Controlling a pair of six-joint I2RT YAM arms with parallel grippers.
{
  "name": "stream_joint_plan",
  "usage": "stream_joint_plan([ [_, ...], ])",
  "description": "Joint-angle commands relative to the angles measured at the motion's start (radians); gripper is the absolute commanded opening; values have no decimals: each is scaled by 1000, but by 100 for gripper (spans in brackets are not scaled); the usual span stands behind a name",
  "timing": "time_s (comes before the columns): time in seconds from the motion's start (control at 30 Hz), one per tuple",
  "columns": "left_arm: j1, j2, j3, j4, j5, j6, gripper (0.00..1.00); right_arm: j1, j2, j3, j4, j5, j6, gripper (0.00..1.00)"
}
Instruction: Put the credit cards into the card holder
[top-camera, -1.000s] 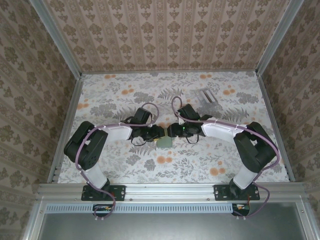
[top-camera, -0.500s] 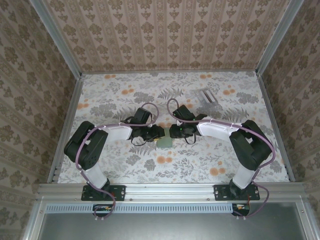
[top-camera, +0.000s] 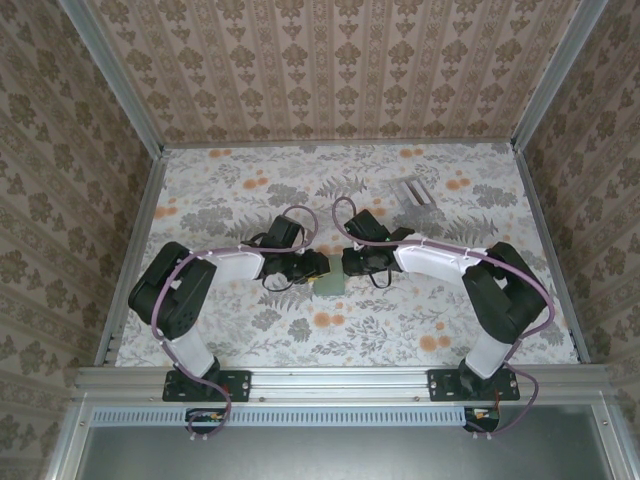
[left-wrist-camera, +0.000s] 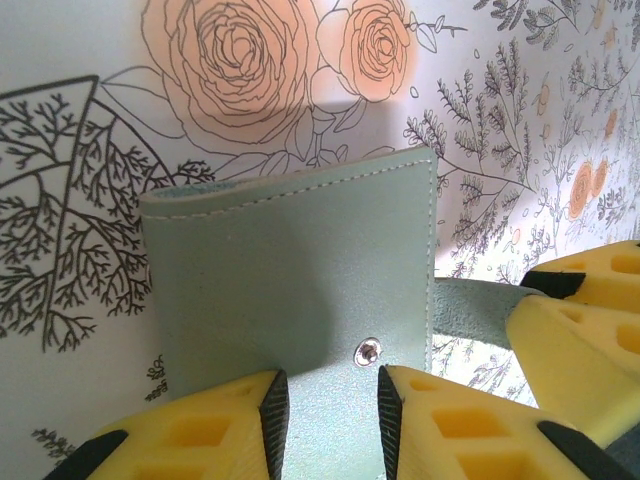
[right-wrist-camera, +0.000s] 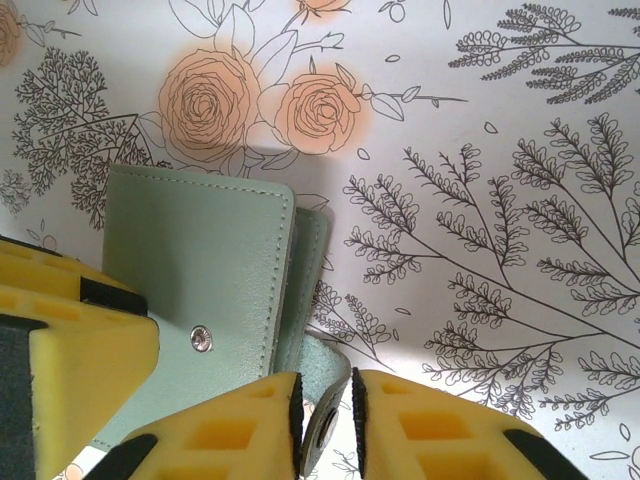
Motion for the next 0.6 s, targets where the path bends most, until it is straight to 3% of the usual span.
stream_joint_plan([
  [0.0,-5,43,7,-20,-23,-4,33,8,-35,24,-34,21,-14,27],
  [0.1,-6,47,9,-17,-21,-8,33,8,-31,25,-32,20,-16,25],
  [0.33,-11,53,17,-20,-16,-8,33,8,-24,20,-31,12,-12,0],
  [0.57,-10,47,16,-9,-6,-20,33,8,-33,5,7,-31,12,0],
])
